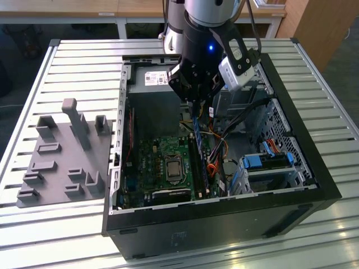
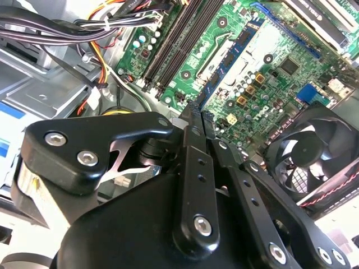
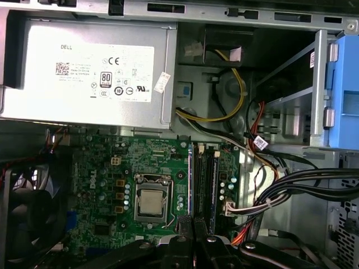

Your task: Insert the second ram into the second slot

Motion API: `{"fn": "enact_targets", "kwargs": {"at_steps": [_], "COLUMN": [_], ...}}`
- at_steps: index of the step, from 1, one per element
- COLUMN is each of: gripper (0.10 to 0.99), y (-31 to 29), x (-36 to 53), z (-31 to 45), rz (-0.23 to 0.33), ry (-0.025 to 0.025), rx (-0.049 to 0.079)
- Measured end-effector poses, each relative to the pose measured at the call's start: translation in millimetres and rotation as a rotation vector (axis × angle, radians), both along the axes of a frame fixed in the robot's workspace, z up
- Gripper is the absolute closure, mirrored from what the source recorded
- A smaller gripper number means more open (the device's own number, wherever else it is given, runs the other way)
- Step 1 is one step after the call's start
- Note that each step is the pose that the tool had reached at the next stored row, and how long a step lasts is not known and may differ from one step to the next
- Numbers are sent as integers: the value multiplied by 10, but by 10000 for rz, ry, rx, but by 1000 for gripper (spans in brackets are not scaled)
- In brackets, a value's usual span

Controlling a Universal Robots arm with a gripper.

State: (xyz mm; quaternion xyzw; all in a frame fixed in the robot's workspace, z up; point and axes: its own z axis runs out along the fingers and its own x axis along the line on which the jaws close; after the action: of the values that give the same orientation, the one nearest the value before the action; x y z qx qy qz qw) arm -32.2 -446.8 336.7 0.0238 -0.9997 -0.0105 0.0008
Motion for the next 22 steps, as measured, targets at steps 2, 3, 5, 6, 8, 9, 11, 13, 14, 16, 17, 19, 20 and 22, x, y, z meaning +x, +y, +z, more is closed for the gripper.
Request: {"fn": "enact_targets", "kwargs": {"at_steps": [2,3,5,6,8,9,11,13,14,16,17,19,20,22], "gripper": [957,957,957,957,957,957,957,957,957,957,957,957,957,957], "y": [0,0,-1,-1,-1,-1,-1,-1,-1,-1,-1,-1,-1,-1], "x": [0,0,0,0,0,0,0,0,0,0,0,0,0,0], "z": [-4,-12,-20,-21,-26,-27,-31,-35,-37,-42,-45,-50,-54,-61], "rz": [0,0,-1,-2,-2,-2,-3,-3,-4,-4,-4,-4,-4,-5], "ry": [1,3,5,6,6,7,7,8,8,8,8,8,8,8], "rx": [0,1,1,1,1,1,1,1,1,1,2,1,2,2]}}
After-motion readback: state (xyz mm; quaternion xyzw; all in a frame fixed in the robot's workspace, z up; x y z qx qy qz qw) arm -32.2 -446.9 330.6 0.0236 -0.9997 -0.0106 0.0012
